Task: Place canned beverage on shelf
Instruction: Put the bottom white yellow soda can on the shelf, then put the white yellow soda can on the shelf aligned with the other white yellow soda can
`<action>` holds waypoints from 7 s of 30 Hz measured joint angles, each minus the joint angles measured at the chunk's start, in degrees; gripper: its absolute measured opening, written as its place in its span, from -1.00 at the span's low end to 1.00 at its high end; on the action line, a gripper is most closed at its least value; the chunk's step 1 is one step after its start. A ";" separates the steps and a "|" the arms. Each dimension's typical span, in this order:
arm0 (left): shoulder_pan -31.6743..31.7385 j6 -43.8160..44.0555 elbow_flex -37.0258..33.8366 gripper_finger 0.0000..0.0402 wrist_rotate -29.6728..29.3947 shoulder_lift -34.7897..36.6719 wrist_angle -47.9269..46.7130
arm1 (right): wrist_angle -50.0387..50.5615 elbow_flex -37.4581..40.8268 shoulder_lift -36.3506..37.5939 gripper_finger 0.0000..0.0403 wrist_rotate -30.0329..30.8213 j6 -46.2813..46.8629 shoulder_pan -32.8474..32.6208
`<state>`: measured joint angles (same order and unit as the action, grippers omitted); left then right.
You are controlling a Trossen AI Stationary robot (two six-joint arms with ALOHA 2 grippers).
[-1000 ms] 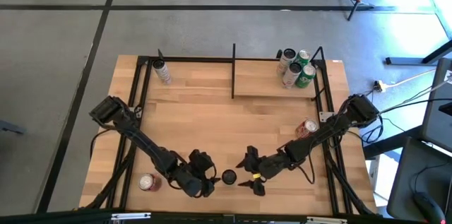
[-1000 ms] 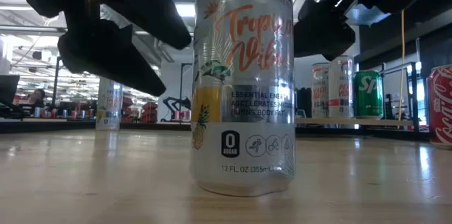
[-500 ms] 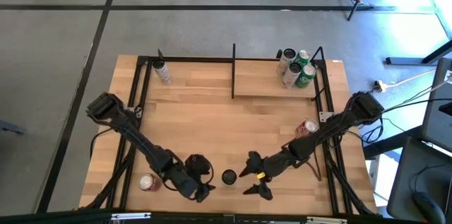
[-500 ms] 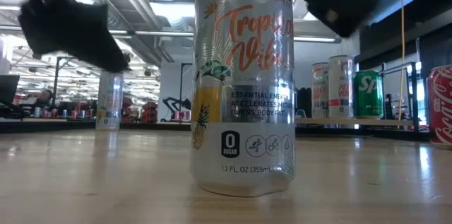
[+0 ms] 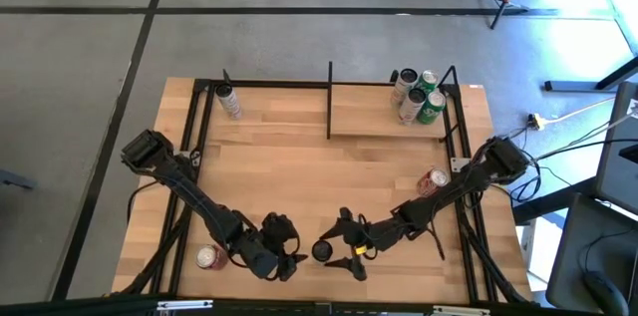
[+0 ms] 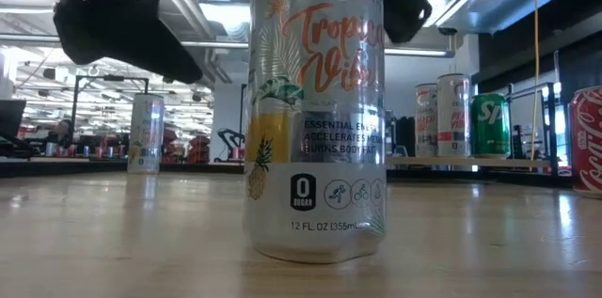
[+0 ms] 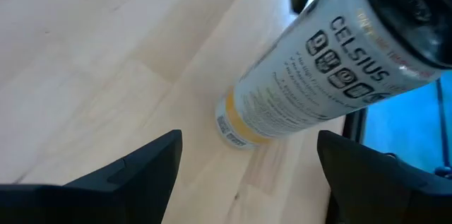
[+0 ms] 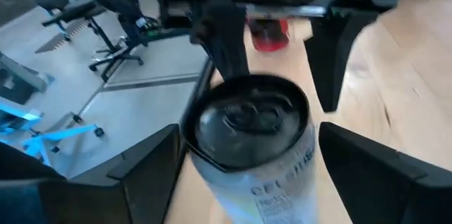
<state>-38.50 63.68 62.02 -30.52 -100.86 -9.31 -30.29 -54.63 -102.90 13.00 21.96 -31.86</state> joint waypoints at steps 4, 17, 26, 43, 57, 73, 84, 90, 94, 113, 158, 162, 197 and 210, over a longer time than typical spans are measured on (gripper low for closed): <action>0.39 -1.27 0.00 0.62 -0.18 0.00 -0.07 | -0.14 -1.67 -2.59 0.62 0.40 -2.05 0.13; 2.39 -5.06 -0.02 0.62 3.77 4.39 -7.90 | 2.71 -5.44 -4.07 0.11 4.76 -6.19 0.09; 3.20 -15.29 -0.02 0.62 5.91 22.70 -24.45 | 16.53 -5.38 7.80 0.11 12.48 -5.88 3.89; 12.72 -37.44 -0.02 0.62 3.96 39.34 -27.90 | 47.04 -5.44 32.98 0.11 12.64 -9.72 41.68; 18.30 -31.54 -0.02 0.62 -6.39 39.50 -27.39 | 33.06 -2.73 24.27 0.11 -10.62 -22.56 65.64; 18.29 -28.75 -0.02 0.62 -10.52 39.39 -27.07 | 29.97 3.52 24.29 0.11 -15.62 -22.76 73.24; 18.29 -29.70 -0.02 0.62 -10.35 39.39 -27.07 | 29.51 3.41 22.22 0.11 -14.74 -23.54 73.14; 18.29 -29.72 -0.02 0.62 -10.32 39.39 -27.07 | 29.71 3.39 22.19 0.11 -14.74 -23.60 73.13; 18.29 -29.72 -0.02 0.62 -10.32 39.39 -27.07 | 29.71 3.39 22.19 0.35 -14.81 -23.58 73.13; 18.29 -29.79 -0.02 0.62 -10.32 39.39 -27.08 | 29.95 3.32 22.17 0.21 -13.17 -22.75 73.13; 18.29 -30.14 0.00 0.62 -8.55 39.39 -27.09 | 45.40 -4.45 23.86 0.62 -8.01 -20.03 73.13; 18.28 -34.13 0.00 0.62 -8.55 39.39 -27.09 | 56.62 -11.63 23.91 0.61 -8.73 -21.58 73.09; 18.27 -26.95 1.18 0.62 11.93 27.19 -17.46 | 99.96 -11.79 39.57 0.61 0.88 34.52 3.57; 36.50 -8.67 22.70 0.62 6.99 27.54 -68.67 | 83.48 -2.79 39.77 0.61 7.53 22.03 3.78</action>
<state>-2.00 55.01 84.72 -23.52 -73.32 -77.98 53.19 -57.42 -63.13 20.54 43.99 -28.08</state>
